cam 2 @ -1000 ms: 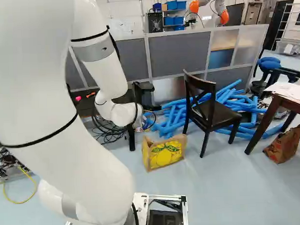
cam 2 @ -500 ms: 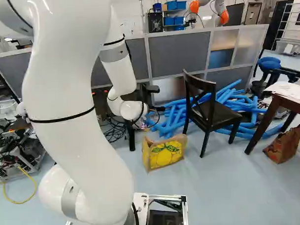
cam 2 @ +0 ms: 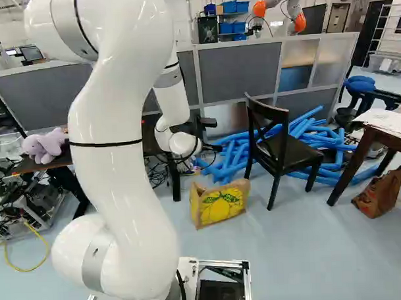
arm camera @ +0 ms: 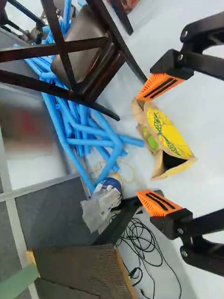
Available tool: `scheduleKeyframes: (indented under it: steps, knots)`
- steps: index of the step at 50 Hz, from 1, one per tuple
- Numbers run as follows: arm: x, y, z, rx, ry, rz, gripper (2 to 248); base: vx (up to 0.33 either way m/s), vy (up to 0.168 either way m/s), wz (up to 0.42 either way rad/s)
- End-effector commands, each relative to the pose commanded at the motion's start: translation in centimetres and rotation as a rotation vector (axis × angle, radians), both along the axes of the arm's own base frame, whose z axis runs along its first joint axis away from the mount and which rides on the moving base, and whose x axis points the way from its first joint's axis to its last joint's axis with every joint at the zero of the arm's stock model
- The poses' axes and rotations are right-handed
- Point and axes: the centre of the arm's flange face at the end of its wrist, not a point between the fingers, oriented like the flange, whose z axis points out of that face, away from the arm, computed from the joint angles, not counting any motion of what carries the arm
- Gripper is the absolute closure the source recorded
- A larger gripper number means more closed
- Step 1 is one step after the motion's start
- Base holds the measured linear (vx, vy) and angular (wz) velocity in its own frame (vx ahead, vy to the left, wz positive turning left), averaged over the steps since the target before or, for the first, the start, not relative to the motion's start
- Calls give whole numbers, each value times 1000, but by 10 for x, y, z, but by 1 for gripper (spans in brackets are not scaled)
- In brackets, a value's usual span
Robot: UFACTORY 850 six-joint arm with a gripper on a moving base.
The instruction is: Pick up the bag on the ground and place it on the table
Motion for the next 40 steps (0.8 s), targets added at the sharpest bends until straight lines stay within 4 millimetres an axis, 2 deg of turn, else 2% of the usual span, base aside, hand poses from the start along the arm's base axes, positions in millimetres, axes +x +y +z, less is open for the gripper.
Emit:
scheduleKeyframes:
  steps: [40]
  knots:
    - [74, -20, -70, 35, 145, -37, 3, 0, 0, 0]
